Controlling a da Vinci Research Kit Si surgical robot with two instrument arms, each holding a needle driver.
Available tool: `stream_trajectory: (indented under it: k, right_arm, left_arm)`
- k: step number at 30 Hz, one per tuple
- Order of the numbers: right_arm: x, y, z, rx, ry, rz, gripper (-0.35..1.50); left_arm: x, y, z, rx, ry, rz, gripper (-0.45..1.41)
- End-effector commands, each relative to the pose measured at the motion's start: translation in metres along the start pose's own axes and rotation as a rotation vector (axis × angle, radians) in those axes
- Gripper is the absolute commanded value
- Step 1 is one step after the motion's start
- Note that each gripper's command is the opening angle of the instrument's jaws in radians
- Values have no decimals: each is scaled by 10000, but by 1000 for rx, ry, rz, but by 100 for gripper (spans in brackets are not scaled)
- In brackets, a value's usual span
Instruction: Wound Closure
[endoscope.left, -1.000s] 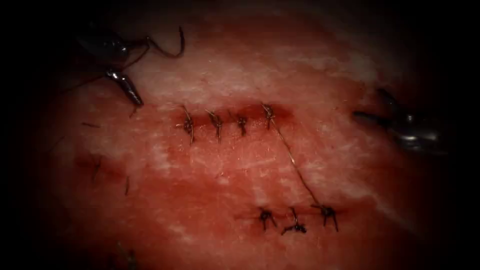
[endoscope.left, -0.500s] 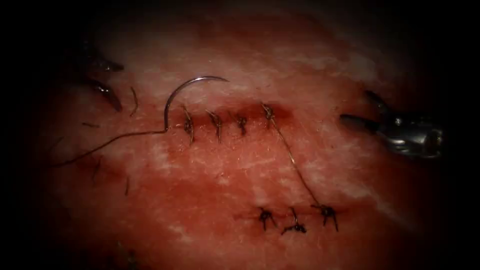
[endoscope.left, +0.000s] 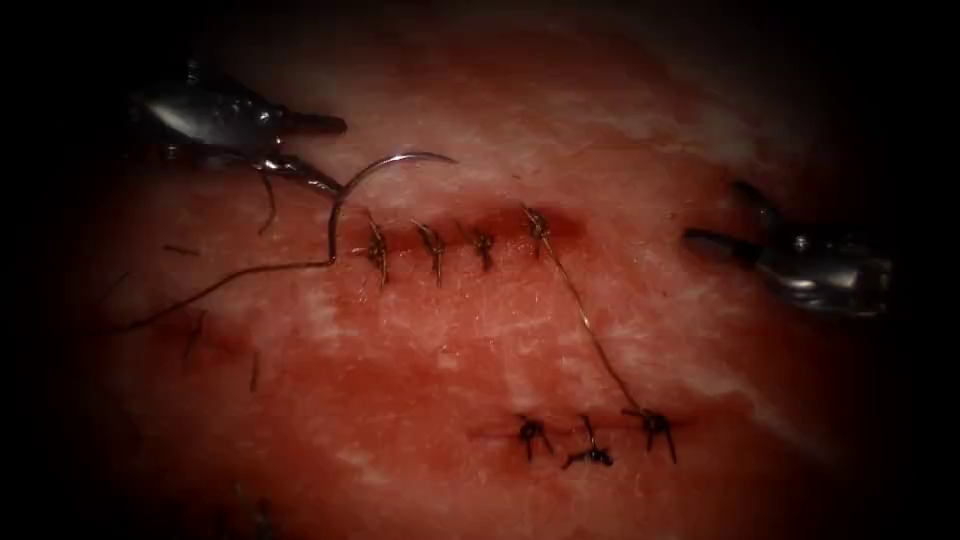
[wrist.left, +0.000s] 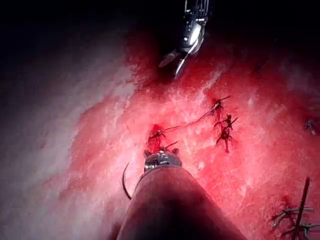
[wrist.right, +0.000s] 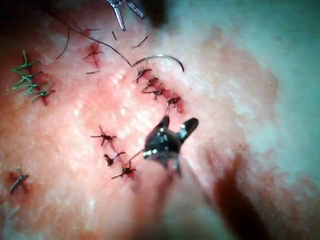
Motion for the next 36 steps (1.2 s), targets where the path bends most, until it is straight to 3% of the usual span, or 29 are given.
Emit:
stream_trajectory:
  k: [1, 8, 15, 21, 36]
  right_arm:
    - [-4, -8, 3, 1, -2, -5, 126]
    - [-4, -7, 3, 1, -2, -5, 126]
    - [-4, -7, 3, 0, -2, -11, 126]
    - [-4, -6, 4, 1, -5, -11, 126]
    - [-4, -9, 6, -2, -1, -11, 126]
  left_arm:
    - [7, 17, 17, -3, 1, 41, 41]
    - [58, 93, 85, 37, -4, 311, 46]
    - [57, 131, 156, 31, -70, 423, 44]
    - [39, 135, 199, 19, -83, 457, 37]
    - [11, 128, 260, 1, -92, 525, 4]
